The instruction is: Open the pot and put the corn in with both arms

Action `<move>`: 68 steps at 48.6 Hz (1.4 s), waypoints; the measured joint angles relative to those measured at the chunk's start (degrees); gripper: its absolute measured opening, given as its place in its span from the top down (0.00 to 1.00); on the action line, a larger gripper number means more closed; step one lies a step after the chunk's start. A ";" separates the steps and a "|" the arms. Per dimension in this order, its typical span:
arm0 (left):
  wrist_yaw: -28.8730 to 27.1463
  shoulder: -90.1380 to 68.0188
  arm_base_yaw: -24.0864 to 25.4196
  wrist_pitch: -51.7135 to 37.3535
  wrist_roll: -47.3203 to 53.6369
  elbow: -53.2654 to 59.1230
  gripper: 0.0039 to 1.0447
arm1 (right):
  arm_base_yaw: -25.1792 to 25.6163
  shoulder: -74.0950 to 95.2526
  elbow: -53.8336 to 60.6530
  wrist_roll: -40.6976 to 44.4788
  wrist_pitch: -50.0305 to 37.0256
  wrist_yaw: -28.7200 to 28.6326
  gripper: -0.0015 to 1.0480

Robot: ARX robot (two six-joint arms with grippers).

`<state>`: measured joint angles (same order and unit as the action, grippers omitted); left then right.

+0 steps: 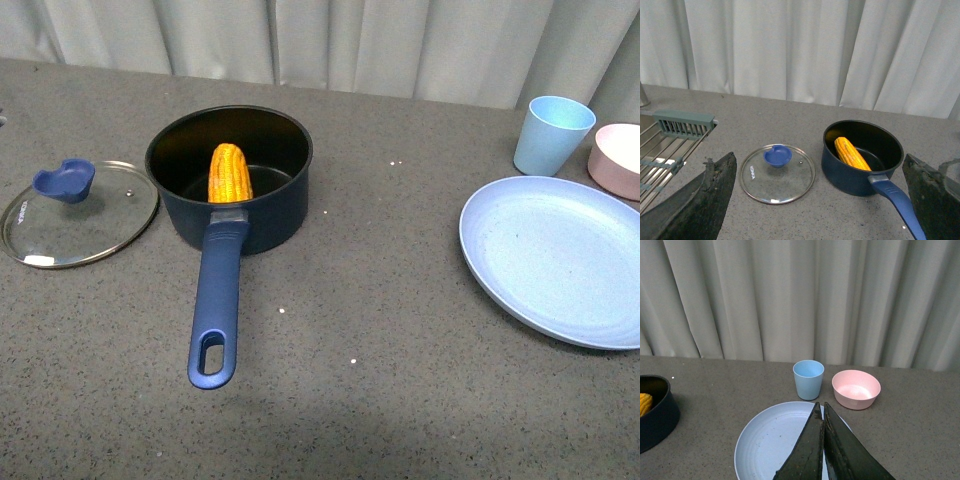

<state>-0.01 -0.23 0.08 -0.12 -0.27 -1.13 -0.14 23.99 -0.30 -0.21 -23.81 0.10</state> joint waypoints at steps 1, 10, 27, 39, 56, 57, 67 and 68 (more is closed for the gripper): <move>0.00 0.00 0.00 0.00 0.00 0.00 0.06 | 0.00 -0.59 0.00 0.00 0.48 0.00 0.99; 0.00 0.00 0.00 0.00 0.00 0.00 0.06 | 0.00 -4.94 0.00 0.00 4.63 0.00 0.99; 0.00 0.00 0.00 0.00 0.00 0.00 0.06 | 0.00 -11.61 0.00 0.00 11.26 -0.02 0.99; -0.02 0.00 0.00 0.00 0.00 0.00 0.06 | 0.00 -21.51 -0.02 0.02 23.08 -0.15 0.99; 0.00 0.00 0.00 0.02 0.00 0.00 0.06 | 0.00 -23.74 -0.02 0.11 23.71 -0.20 0.52; 0.00 0.00 0.00 0.02 0.00 0.00 0.06 | 0.00 -23.74 -0.02 0.11 23.71 -0.17 0.47; 0.00 0.00 0.00 0.02 0.00 0.00 0.06 | 0.00 -23.74 -0.02 0.11 23.71 -0.17 0.13; 0.02 0.00 0.00 0.02 0.00 0.00 0.06 | 0.00 -23.74 -0.02 0.11 23.71 -0.17 0.10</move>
<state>0.01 -0.23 0.08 -0.10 -0.27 -1.13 -0.14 0.25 -0.32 -0.10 -0.10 -0.08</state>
